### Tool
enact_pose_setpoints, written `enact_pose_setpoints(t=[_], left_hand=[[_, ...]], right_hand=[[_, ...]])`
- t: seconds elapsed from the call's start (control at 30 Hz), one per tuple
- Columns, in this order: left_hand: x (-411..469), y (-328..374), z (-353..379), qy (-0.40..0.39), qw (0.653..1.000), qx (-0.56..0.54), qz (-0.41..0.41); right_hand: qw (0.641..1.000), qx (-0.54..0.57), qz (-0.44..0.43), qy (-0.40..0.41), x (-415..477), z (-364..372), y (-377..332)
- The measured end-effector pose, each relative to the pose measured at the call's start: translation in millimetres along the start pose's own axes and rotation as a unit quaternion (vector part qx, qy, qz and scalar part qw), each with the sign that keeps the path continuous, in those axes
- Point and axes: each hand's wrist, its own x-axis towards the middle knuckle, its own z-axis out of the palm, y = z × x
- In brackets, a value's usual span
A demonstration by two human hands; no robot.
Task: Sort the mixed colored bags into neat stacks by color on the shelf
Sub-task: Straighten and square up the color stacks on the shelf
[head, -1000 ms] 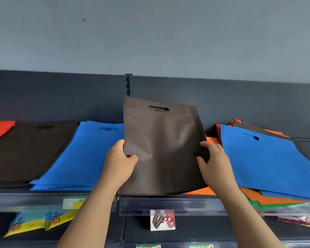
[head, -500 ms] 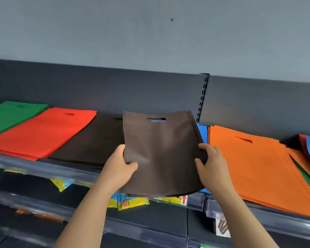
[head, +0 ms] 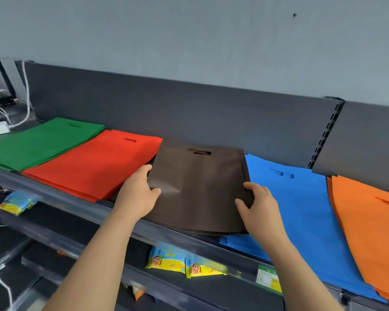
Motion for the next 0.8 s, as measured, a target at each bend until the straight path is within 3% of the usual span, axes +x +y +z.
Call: enact_pose_setpoints(t=[0.37,0.53,0.8], left_hand=[[69.5,-52.4,-12.9,-0.069,0.986,0.143,0.04],[70.2,-54.1,-8.5,-0.032,0.969,0.209,0.125],[32.4,-9.2,7.7,-0.044,0.962,0.085,0.256]], right_hand=[[0.985,-0.157,0.071,-0.022,-5.7,54.5,-44.5],[0.969,-0.237,0.067,-0.002,-11.2,57.2,-48.8],[0.974,-0.209,0.078,0.051,-23.1,29.3,-42.6]])
